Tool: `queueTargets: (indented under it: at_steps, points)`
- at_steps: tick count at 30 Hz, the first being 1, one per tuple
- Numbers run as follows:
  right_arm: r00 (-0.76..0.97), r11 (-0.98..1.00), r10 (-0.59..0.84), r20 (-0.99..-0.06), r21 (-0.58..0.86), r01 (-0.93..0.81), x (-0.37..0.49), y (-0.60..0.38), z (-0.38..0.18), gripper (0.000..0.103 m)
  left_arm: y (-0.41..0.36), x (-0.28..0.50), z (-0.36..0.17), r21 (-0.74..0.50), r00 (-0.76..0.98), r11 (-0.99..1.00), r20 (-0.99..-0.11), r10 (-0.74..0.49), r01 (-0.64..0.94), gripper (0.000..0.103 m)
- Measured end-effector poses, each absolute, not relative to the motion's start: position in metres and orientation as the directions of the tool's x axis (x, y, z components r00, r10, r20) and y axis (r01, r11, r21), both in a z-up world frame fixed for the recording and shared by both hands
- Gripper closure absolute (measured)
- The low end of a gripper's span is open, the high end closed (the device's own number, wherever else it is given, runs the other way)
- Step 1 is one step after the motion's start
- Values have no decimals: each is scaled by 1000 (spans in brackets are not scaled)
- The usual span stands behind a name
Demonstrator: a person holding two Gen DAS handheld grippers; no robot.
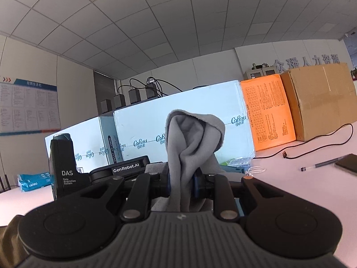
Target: Clean container
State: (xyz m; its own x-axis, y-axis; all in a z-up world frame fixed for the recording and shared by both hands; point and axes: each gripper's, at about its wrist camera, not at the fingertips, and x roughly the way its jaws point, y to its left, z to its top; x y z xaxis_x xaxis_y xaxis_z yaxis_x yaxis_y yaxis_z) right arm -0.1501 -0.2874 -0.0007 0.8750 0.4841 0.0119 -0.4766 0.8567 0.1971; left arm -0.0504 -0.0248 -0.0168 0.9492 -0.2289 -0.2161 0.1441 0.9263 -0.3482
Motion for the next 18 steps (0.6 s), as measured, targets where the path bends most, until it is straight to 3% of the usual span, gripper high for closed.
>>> queueTargets:
  at_steps: [18]
  points:
    - [893,864,451,9,249,-438,-115,-308,-2,80,-27,-51,-16,-330,953,934,-214,-214,136,0]
